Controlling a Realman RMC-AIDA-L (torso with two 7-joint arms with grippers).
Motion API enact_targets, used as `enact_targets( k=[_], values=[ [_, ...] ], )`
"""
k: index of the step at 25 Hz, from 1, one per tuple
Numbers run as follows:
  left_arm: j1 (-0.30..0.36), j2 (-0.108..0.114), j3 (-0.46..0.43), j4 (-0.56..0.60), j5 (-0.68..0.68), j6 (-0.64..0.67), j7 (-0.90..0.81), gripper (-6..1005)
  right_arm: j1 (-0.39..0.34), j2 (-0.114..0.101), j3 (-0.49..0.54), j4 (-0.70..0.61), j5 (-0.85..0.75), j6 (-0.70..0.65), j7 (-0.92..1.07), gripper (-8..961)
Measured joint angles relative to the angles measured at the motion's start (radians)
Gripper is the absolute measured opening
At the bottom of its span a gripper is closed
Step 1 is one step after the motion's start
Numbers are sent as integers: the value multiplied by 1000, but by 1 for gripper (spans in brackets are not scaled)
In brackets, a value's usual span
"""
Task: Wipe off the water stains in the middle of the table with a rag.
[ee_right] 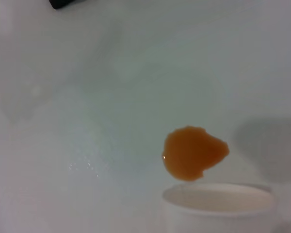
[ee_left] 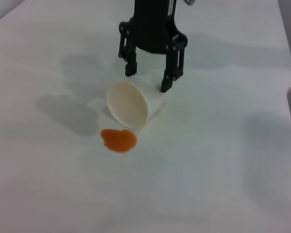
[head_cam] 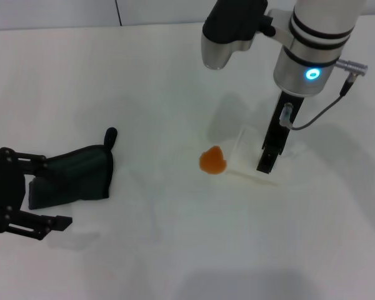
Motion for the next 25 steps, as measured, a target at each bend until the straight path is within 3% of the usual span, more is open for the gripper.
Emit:
enact_targets(
  k=[16, 25],
  values=[
    [-20, -37, 2, 0, 21, 0, -19, 815, -36, -1, -125, 61, 66, 115, 0, 741],
    [-23, -44, 11, 0, 28, -1, -39, 816, -46, -1, -153, 63, 64, 131, -1, 732]
  ],
)
